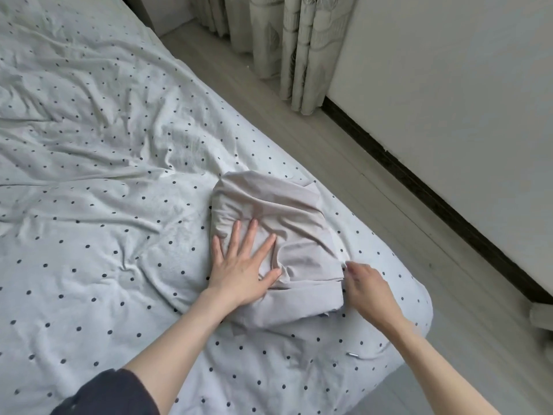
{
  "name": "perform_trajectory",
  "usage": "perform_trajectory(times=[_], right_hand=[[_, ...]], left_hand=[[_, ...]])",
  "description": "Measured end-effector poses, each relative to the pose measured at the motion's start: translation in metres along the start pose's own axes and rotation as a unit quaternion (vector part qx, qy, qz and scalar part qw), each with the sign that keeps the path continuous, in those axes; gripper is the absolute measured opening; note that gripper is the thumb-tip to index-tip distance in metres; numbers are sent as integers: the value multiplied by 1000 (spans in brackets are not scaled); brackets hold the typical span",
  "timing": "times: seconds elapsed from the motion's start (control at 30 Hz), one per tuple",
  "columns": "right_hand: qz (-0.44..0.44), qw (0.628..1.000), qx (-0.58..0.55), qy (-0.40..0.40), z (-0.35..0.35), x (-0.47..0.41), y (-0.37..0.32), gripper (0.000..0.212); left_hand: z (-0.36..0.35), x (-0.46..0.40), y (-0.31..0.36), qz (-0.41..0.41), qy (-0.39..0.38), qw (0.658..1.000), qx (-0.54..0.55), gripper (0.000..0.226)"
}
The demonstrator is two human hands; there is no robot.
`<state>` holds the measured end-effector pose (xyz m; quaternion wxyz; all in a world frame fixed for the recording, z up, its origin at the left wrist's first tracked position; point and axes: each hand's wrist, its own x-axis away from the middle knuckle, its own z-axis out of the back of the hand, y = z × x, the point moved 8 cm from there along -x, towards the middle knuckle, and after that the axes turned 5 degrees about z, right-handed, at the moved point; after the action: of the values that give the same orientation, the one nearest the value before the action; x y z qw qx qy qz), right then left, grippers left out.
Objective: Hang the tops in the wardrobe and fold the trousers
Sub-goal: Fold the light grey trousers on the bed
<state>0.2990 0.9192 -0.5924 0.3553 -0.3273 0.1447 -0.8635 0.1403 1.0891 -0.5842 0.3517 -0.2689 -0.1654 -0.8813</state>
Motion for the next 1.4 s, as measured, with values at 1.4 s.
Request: perform_trajectory(times=[1.4], right_hand=[[-175,879,-404,-185,-5,-63,-19,72]], left_hand=[[6,1,-82,214,37,760,612,98]])
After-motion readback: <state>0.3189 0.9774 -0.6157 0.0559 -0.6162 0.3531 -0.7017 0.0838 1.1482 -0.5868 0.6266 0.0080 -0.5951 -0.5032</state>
